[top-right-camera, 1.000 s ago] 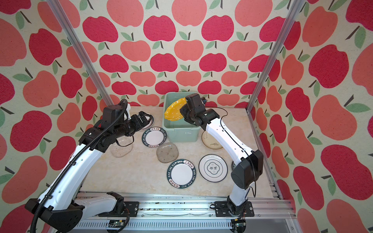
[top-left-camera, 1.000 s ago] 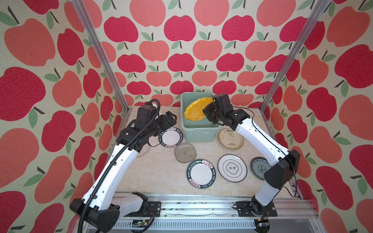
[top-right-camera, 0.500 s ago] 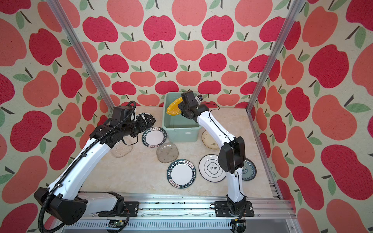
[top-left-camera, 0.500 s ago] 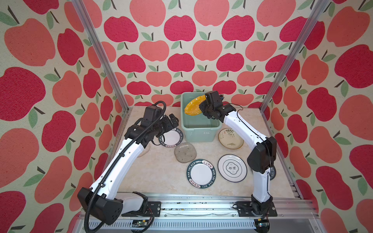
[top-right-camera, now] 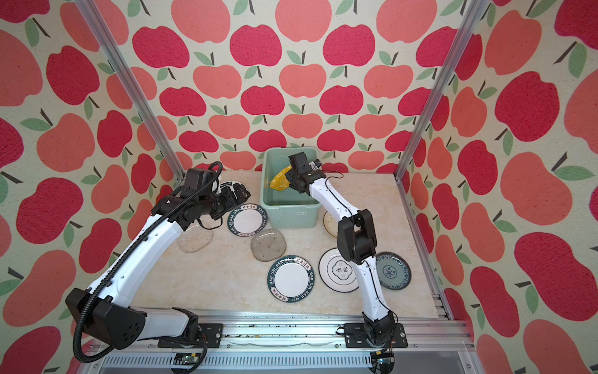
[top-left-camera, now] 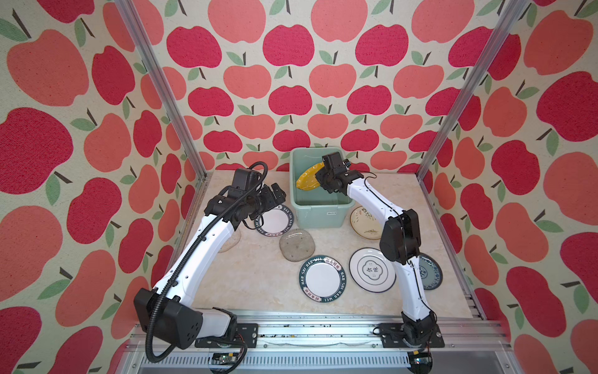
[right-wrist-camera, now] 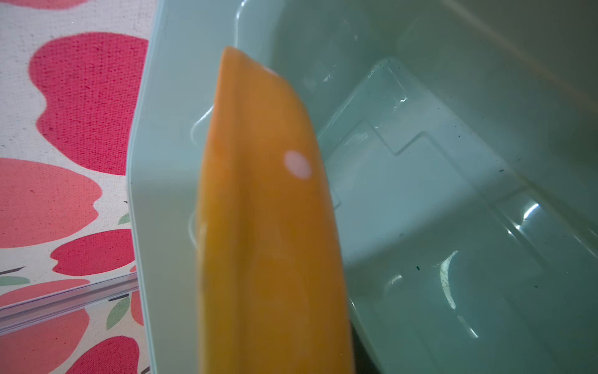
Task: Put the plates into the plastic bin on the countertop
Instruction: 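Lower the yellow plate into the green bin with the right gripper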
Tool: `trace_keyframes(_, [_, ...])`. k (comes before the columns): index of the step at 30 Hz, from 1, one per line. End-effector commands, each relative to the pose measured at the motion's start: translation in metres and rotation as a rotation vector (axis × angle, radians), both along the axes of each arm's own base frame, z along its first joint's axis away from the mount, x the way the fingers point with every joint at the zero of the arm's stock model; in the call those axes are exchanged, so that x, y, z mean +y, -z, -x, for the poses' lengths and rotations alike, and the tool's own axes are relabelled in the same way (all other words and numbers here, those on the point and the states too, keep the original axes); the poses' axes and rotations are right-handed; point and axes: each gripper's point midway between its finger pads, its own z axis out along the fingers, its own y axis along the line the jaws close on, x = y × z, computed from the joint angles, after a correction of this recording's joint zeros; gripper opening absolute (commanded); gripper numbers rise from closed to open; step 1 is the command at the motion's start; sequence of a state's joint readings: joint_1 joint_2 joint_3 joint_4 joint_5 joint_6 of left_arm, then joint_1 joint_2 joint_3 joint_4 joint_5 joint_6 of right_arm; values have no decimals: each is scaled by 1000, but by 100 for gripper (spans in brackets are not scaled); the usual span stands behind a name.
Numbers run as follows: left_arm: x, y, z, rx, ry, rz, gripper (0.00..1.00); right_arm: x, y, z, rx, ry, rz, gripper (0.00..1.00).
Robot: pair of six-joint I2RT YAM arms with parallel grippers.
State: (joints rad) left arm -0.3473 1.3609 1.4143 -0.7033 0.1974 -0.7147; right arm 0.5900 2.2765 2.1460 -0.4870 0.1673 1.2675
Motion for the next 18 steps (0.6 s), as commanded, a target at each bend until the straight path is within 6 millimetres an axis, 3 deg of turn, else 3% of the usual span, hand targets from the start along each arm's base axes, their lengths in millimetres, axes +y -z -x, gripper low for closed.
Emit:
trace_keyframes(1, [1, 6, 2, 21, 21, -14, 99, 13, -56, -9, -158, -35, -86, 6])
trace_keyframes(6, [3, 7, 2, 30, 16, -11, 99, 4, -43, -1, -128, -60, -51, 6])
trace_keyframes(18, [2, 6, 7, 45, 9, -29, 99, -23, -34, 15, -85, -203, 5, 6])
